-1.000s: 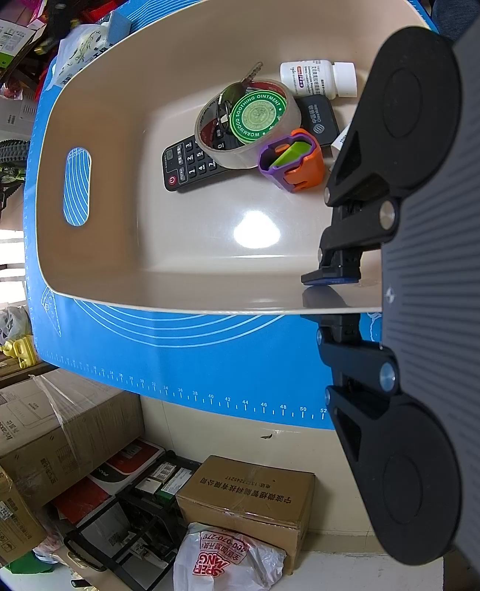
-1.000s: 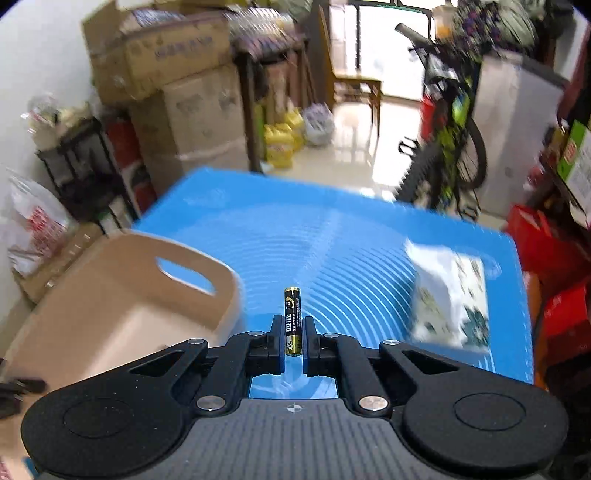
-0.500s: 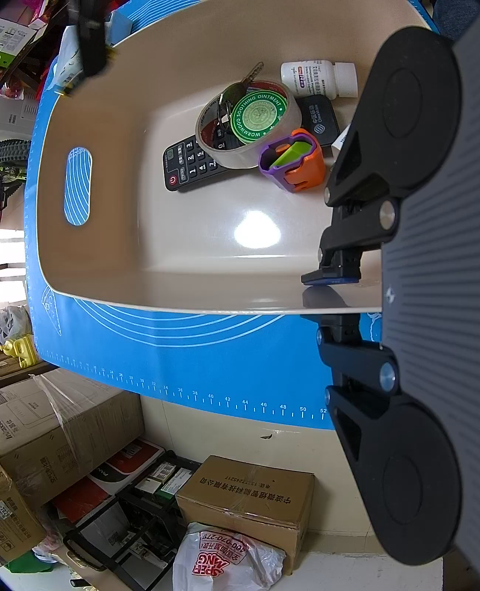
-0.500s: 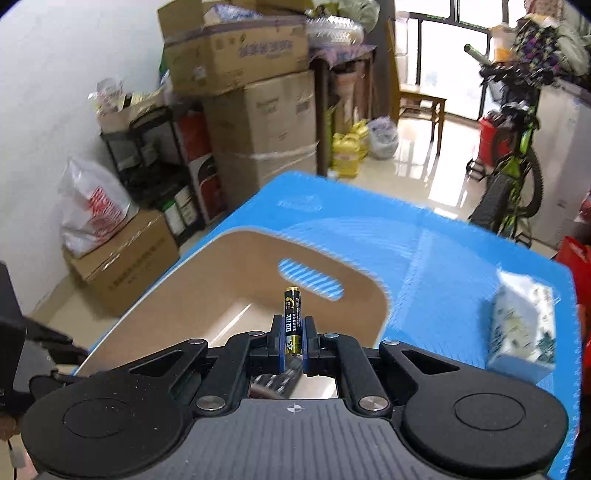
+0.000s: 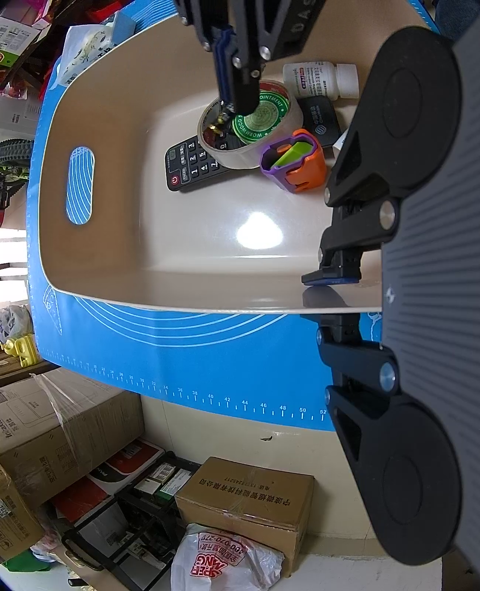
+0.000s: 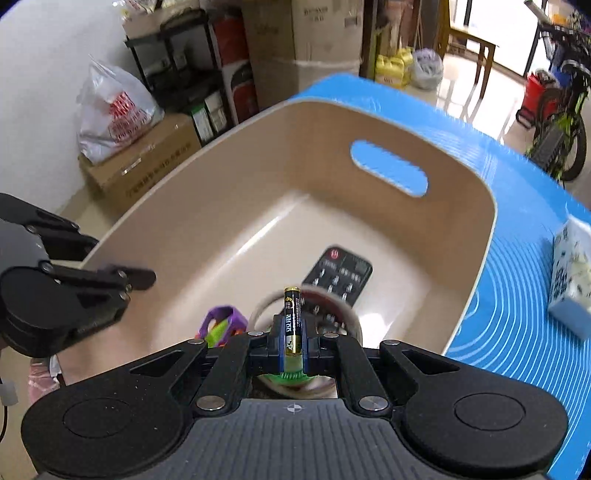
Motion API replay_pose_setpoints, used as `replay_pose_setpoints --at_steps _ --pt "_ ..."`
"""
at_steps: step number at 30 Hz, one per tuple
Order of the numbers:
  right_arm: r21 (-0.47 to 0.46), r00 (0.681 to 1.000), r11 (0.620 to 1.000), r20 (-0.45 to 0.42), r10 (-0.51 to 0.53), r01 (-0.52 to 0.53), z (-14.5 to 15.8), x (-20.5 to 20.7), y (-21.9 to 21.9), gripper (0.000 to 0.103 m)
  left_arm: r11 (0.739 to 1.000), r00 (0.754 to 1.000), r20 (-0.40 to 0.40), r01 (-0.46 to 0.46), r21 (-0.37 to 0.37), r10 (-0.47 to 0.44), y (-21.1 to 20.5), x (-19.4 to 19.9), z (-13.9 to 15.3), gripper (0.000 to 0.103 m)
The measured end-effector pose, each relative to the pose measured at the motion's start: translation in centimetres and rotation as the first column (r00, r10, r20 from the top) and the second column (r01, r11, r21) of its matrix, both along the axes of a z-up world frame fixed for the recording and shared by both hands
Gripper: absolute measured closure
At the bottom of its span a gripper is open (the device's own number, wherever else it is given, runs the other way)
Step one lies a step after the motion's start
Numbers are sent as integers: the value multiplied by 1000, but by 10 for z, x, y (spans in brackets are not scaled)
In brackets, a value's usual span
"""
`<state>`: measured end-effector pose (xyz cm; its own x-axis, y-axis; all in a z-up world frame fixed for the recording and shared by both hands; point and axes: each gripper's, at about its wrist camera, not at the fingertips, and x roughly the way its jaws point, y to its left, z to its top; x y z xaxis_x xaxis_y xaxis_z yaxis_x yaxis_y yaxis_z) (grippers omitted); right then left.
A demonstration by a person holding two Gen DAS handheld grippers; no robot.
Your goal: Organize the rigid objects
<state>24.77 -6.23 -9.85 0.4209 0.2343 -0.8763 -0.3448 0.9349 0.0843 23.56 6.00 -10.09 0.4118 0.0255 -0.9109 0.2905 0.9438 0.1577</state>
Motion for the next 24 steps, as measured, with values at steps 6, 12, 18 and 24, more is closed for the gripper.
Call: replay_pose_setpoints --at_steps 6,12,18,24 --pt "-3 999 999 -39 -38 38 -8 -2 -4 82 1000 1000 3 -1 -4 1 1 -1 -1 90" --pt "26 999 998 -10 -48 48 2 -8 -6 53 1000 1000 17 4 11 -4 1 -3 0 80" --pt "61 995 994 49 -90 87 28 -21 -11 26 999 996 91 -12 -32 15 0 -12 21 33" --pt "77 978 981 96 -186 179 54 -45 -24 22 998 991 130 -3 -68 12 -4 -26 45 32"
